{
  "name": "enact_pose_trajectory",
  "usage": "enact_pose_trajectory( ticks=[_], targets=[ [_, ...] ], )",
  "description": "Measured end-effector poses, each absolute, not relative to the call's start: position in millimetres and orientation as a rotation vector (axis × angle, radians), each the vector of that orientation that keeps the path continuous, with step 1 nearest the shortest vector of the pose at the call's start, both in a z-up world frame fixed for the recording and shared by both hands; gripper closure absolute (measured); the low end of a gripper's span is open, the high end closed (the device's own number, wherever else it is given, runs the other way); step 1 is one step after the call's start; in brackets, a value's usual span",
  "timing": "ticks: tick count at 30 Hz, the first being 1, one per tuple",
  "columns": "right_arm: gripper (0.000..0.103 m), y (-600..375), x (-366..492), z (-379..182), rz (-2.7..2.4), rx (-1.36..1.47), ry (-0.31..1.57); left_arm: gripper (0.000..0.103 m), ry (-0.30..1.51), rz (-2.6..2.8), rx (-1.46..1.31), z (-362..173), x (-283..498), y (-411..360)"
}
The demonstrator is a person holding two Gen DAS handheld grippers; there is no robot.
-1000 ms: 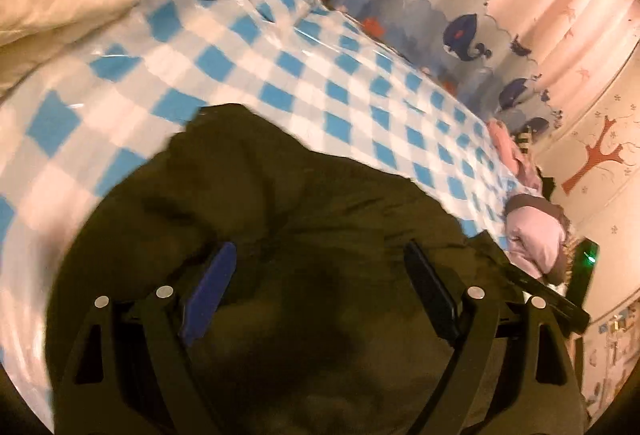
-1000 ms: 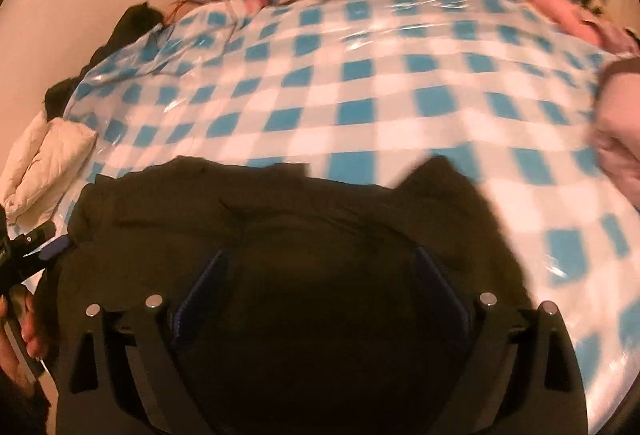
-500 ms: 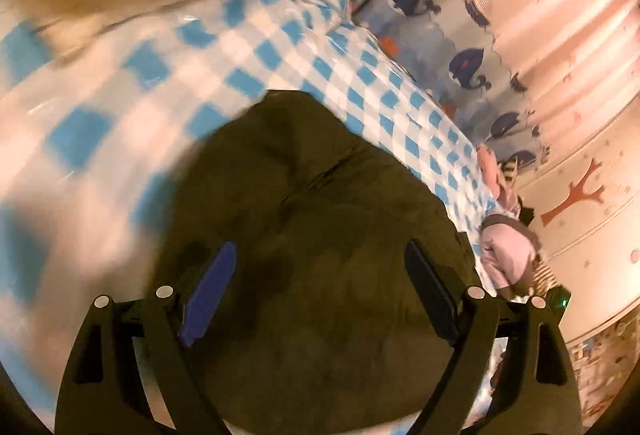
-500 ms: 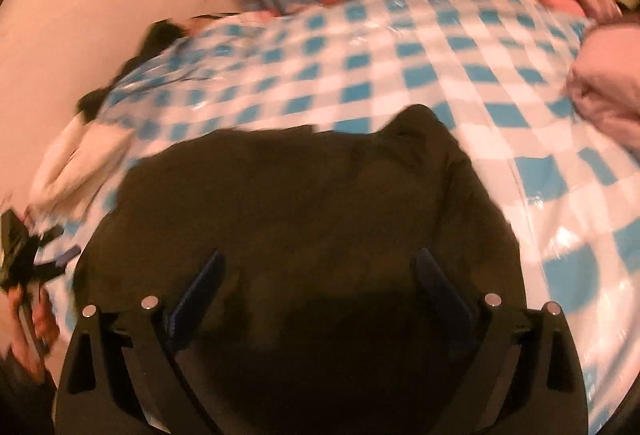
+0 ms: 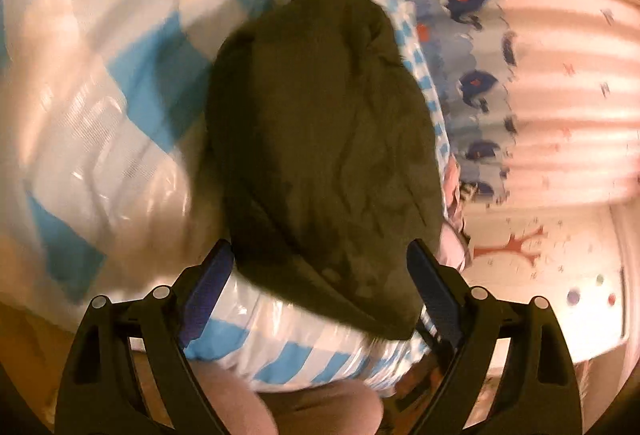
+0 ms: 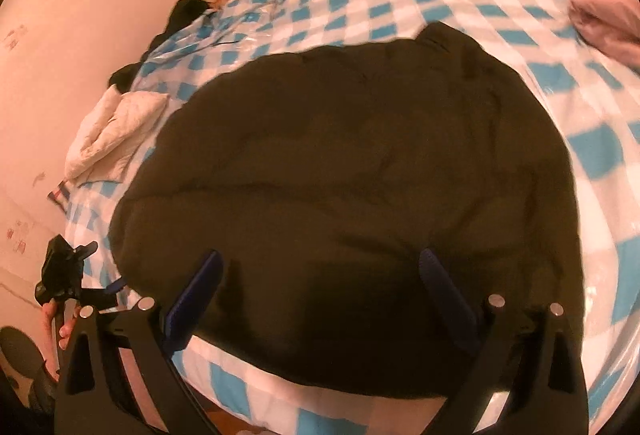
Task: Fold large clothes
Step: 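Lift the jacket end with the left gripper while the right gripper presses the bundle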
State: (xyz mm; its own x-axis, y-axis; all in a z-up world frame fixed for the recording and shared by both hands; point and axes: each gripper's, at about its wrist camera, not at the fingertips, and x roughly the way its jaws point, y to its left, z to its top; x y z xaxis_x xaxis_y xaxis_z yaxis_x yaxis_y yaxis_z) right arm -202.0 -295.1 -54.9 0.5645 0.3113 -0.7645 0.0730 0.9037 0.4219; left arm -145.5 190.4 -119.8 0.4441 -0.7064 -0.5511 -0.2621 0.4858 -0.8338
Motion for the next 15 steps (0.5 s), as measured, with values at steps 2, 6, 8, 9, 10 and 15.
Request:
enact_pose_trajectory(
  ticks=[2,6,8,9,10,15],
  targets=[
    [0.008,-304,-204,-62,0.134,0.462,0.984,0.018,1.123,-0.347,-1.131,-132,-144,183],
    [0.008,-308,-206,-62,0.120,0.445,1.019,0.016,1.018,-0.423,-1.188,-128,-144,167],
    [0.008,-307,-207,-59,0.118,0.434,1.019,0.016,0.997,-0.403,-1.181,-126,-142,162],
    [0.008,-307,-207,-60,0.118,0.434,1.022,0.016,1.011,-0.390,-1.177,-130,-140,161],
    [0.008,-307,-206,-61,0.119,0.434,1.026,0.016,1.037,-0.368,-1.187,-137,-137,158],
    [0.007,-302,-202,-70,0.115,0.401,1.044,0.016,0.941,-0.391,-1.286,-139,-133,158]
  ],
)
